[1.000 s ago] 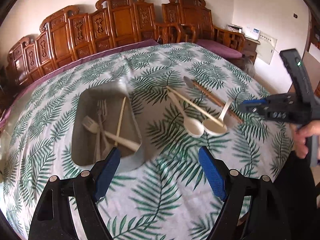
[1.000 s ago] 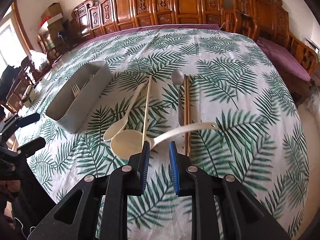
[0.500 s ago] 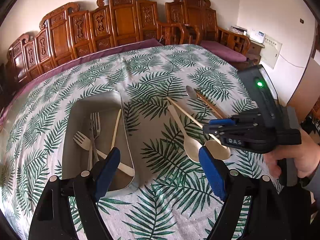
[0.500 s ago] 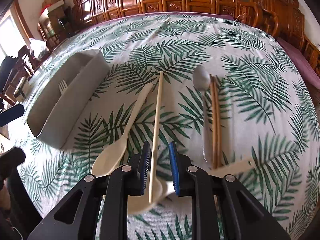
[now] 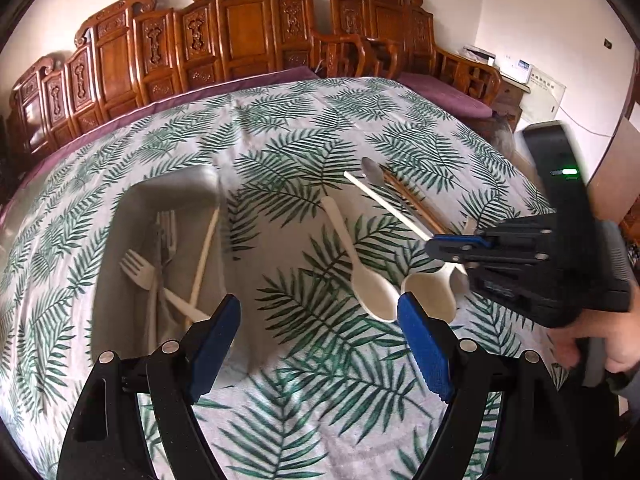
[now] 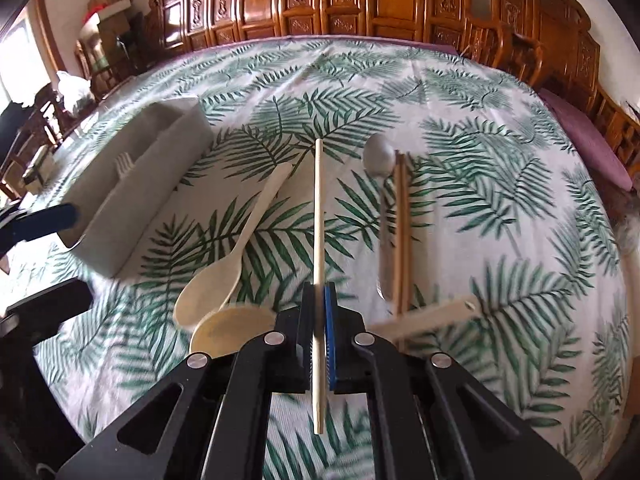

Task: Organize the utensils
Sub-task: 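Lower the right gripper onto the utensils and grasp a wooden chopstick, then grasp a cream plastic spoon with the left gripper while the right holds the chopstick, then carry the cream spoon into the grey tray and open the left gripper, then lower the wooden chopstick into the tray and open the right gripper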

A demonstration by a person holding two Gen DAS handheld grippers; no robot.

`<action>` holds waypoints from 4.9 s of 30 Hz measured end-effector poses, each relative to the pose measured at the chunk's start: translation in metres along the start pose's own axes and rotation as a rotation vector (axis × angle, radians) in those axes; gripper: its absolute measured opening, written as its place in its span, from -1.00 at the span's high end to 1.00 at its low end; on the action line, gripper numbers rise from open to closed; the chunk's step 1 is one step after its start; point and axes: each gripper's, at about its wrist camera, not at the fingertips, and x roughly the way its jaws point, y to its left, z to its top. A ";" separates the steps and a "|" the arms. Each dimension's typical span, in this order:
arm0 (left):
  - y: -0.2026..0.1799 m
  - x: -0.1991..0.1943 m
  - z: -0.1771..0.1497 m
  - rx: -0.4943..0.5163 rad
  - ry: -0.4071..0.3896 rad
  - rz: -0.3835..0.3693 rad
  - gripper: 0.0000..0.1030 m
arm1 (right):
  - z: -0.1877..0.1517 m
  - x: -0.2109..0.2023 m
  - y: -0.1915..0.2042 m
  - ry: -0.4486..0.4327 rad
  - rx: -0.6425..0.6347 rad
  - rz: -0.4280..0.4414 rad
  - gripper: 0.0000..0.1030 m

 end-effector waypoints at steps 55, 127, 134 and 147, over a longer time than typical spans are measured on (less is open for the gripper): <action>-0.039 0.102 0.045 0.035 0.220 0.066 0.89 | -0.015 -0.046 -0.052 -0.055 0.098 0.053 0.88; 0.137 0.006 0.022 -0.161 0.002 0.098 0.88 | 0.045 -0.054 0.092 -0.108 -0.061 0.163 0.88; 0.143 0.006 0.020 -0.178 0.008 0.083 0.86 | 0.057 -0.038 0.108 -0.093 -0.072 0.172 0.88; 0.165 -0.047 0.002 -0.185 -0.079 0.120 0.34 | 0.082 0.001 0.156 -0.057 -0.054 0.229 0.88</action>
